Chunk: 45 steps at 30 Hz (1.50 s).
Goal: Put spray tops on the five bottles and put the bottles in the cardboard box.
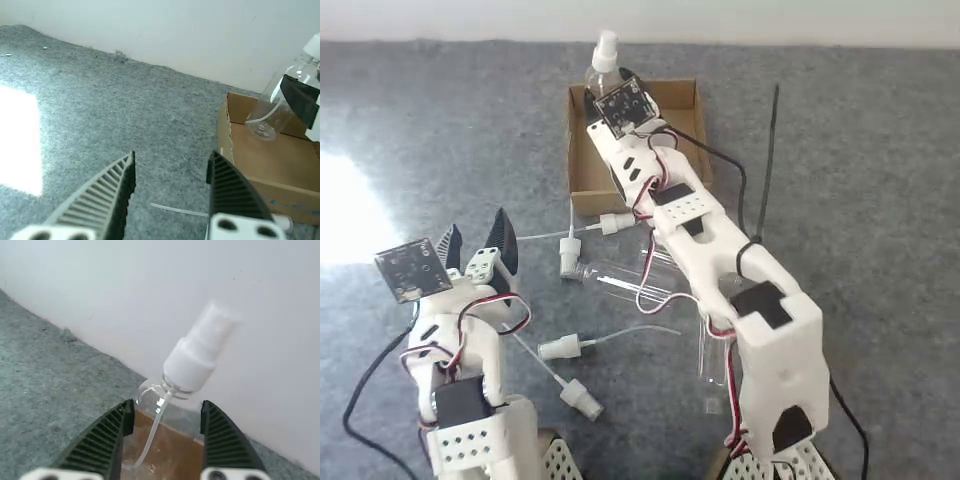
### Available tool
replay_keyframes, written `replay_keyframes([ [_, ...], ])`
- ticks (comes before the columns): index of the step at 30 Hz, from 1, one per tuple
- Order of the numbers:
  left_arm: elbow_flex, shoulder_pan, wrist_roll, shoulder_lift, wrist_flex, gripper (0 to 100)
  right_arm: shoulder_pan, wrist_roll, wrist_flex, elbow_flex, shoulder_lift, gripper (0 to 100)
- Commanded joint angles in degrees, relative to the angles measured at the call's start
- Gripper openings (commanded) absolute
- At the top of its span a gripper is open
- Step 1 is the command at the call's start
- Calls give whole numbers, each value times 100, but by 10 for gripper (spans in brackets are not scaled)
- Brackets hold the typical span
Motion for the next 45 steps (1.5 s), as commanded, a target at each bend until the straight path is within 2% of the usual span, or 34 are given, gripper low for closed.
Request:
replay_keyframes([
  [1, -48, 9, -9, -62, 0, 217, 75, -18, -145, -914, 224, 98],
  [17, -48, 18, -9, -62, 0, 215, 75, -9, -92, -2901, 2009, 97],
  [30, -40, 18, -9, -62, 9, 215, 84, 9, -101, -3903, 3152, 97],
  [36, -40, 18, -9, -62, 9, 215, 22, 1116, -145, -4659, 3908, 97],
  [45, -40, 18, -9, -62, 9, 215, 31, 1178, -101, -5284, 4409, 97],
])
